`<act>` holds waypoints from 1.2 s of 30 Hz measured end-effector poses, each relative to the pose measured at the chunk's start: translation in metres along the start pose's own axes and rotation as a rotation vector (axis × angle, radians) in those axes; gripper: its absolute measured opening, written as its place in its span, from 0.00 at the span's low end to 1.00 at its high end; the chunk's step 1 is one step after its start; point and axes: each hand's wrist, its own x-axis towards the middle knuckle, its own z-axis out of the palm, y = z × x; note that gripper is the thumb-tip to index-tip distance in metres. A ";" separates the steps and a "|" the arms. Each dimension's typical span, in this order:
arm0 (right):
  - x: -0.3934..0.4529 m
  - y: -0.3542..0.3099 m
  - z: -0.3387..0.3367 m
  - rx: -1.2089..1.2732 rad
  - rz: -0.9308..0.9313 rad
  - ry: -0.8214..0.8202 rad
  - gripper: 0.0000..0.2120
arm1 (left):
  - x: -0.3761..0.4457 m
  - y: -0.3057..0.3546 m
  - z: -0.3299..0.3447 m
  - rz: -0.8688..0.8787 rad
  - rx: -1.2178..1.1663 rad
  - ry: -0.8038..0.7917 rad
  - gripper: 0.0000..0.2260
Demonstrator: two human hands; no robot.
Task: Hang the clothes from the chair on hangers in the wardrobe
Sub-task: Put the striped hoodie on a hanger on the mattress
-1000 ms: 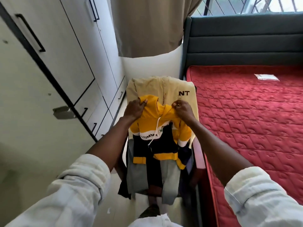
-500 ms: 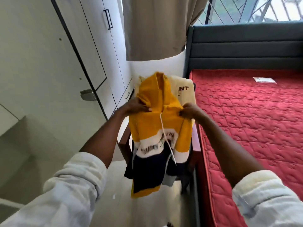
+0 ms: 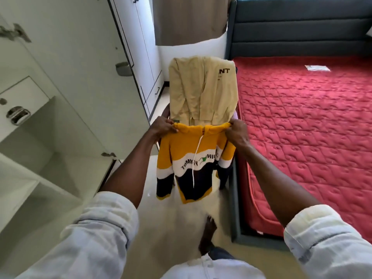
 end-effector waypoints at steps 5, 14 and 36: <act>-0.071 0.011 -0.050 0.689 0.361 -0.324 0.13 | -0.072 -0.018 0.009 0.029 -0.467 -0.385 0.11; -0.142 0.048 -0.126 0.292 0.358 -0.726 0.09 | -0.146 -0.007 0.064 -0.087 -0.572 -0.443 0.13; -0.285 0.314 -0.397 0.241 0.314 -0.203 0.11 | -0.269 0.084 0.398 -0.130 -0.461 -0.637 0.14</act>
